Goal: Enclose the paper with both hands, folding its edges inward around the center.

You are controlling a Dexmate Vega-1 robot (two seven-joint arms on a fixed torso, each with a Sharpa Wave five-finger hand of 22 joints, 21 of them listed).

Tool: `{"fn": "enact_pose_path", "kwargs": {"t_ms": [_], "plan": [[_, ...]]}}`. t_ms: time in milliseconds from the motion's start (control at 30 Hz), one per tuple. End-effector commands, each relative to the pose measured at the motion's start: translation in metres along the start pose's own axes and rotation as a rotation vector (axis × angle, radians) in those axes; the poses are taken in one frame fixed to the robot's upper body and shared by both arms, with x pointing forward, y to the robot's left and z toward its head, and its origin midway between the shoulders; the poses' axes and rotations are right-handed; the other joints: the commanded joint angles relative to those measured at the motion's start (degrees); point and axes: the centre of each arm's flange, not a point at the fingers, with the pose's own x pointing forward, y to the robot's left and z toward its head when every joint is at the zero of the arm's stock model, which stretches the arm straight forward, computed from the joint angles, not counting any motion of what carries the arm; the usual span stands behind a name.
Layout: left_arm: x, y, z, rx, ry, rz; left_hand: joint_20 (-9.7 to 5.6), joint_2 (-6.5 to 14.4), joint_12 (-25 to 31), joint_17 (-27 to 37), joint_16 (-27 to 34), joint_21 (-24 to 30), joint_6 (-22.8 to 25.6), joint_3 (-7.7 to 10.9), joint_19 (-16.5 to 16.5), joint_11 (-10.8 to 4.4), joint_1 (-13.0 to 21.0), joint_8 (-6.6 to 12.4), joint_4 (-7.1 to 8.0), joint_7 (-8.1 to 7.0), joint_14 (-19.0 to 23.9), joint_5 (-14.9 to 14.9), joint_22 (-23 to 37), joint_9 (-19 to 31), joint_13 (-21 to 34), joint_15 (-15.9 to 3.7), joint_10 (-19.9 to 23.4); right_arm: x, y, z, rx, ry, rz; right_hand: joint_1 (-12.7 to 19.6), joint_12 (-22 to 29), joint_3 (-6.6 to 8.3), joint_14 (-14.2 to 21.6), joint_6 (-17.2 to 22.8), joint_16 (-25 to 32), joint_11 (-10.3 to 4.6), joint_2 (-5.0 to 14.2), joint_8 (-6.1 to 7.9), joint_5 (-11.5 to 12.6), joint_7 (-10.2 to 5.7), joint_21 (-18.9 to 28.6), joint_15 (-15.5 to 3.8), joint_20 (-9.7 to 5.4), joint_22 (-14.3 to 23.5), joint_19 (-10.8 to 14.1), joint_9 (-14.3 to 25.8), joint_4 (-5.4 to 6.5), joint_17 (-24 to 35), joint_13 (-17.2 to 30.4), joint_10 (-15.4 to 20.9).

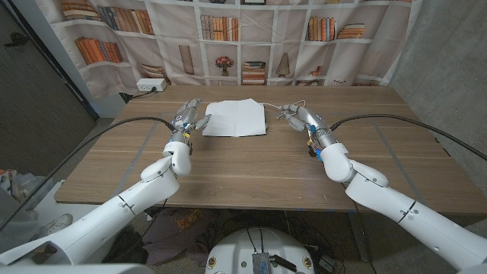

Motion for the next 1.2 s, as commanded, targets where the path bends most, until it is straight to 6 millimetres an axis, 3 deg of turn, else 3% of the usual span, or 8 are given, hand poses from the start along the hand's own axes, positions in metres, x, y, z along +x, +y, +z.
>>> {"fn": "enact_pose_path", "kwargs": {"t_ms": [33,433,500,633,833,933,1033,1200], "plan": [[-0.009,0.001,0.0,-0.143,0.04,0.026,0.43,0.4,0.7,0.2,0.0,0.1,-2.4,0.42,0.5,0.28,-0.4,-1.25,0.47,0.05,0.6,-0.1,0.1,0.0,0.0,-1.69,0.2,0.004,0.0,0.003,-0.075,-0.02,0.033,0.6,0.0,-0.22,-0.4,-0.8,0.3,0.15,-1.32,-0.17,-0.1,0.19,0.0,-8.18,-3.82,0.2,0.0,0.1,-0.24,0.4,0.2,-0.7],[0.0,0.014,-0.008,-0.188,0.067,-0.009,1.55,0.4,2.6,0.1,0.6,0.2,0.9,0.63,0.9,-0.5,-1.6,-1.13,1.38,0.66,3.1,-0.3,0.1,0.0,-0.4,-1.0,4.8,0.008,0.0,0.006,-0.13,-0.049,0.031,2.2,-0.3,0.47,-1.3,-1.6,0.3,-0.24,-0.32,-0.15,-0.3,-0.49,0.0,-8.67,-4.3,0.2,-0.2,0.2,-1.63,0.6,0.2,-2.2],[0.003,0.017,-0.009,-0.192,0.073,-0.02,1.73,0.4,2.8,0.1,0.6,0.1,1.7,0.64,0.8,-0.61,-1.9,-1.0,1.58,0.64,3.1,-0.3,0.1,0.0,-0.4,-1.05,5.3,0.009,0.001,0.005,-0.145,-0.055,0.033,2.6,-0.5,0.82,-1.7,-1.9,0.4,-0.15,-0.18,-0.17,-0.4,-0.54,-0.1,-8.73,-4.3,0.2,-0.3,0.2,-1.55,0.8,0.2,-3.1],[0.009,0.02,-0.012,-0.182,0.086,-0.038,2.0,0.3,2.8,0.1,0.5,0.1,2.5,0.62,0.6,-0.57,-2.2,-0.87,1.77,0.68,3.2,-0.3,0.1,0.0,-0.5,-0.84,5.5,0.011,0.005,0.003,-0.188,-0.065,0.035,3.1,-0.6,1.34,-2.3,-2.1,0.6,2.44,-0.23,-0.06,-0.6,-0.57,0.1,-8.24,-4.44,0.4,-0.2,0.3,-0.99,1.3,0.1,-3.9],[0.015,0.023,-0.016,-0.184,0.083,-0.062,1.99,0.3,2.9,0.1,0.5,0.0,3.2,0.63,0.5,-0.5,-2.4,-0.88,1.92,0.72,3.2,-0.3,0.1,0.0,-0.6,-0.77,5.8,0.012,0.007,0.004,-0.222,-0.076,0.032,3.6,-1.1,1.84,-3.4,-3.0,0.6,0.99,-0.2,-0.23,-0.8,-0.63,0.3,-8.11,-4.69,0.5,-0.1,0.3,-0.51,1.7,0.0,-5.8],[0.017,0.023,-0.017,-0.181,0.082,-0.067,2.09,0.3,2.9,0.1,0.5,0.0,3.5,0.63,0.4,-0.61,-2.6,-0.88,2.07,0.72,3.1,-0.3,0.1,0.0,-0.6,-0.78,5.8,0.014,0.008,0.005,-0.236,-0.082,0.031,3.9,-0.7,2.05,-3.6,-3.2,0.7,2.91,-0.32,-0.19,-0.9,-0.6,0.5,-7.96,-4.78,0.6,-0.1,0.4,-0.35,1.8,-0.1,-5.4],[0.018,0.024,-0.017,-0.179,0.082,-0.066,2.23,0.3,2.8,0.1,0.5,-0.1,3.3,0.63,0.4,-0.52,-2.8,-1.07,2.19,0.79,3.2,-0.3,0.1,0.0,-0.6,-0.84,5.8,0.016,0.009,0.008,-0.251,-0.097,0.025,4.1,-0.8,2.18,-3.9,-3.6,0.7,2.63,-0.24,-0.29,-0.9,-0.72,0.6,-7.96,-4.93,0.6,-0.1,0.4,-0.28,1.9,-0.2,-5.6],[0.018,0.025,-0.019,-0.19,0.092,-0.071,2.24,0.3,2.8,0.1,0.4,-0.1,3.4,0.63,0.3,-0.66,-3.0,-1.23,2.34,0.83,3.1,-0.3,0.1,-0.1,-0.6,-0.75,5.6,0.02,0.012,0.015,-0.313,-0.131,0.025,6.8,-1.4,5.07,-5.2,-2.9,0.4,1.94,0.2,0.2,-0.2,-0.91,0.7,-8.18,-4.77,0.9,-1.0,0.4,-0.9,1.9,-0.2,-8.8]]}}
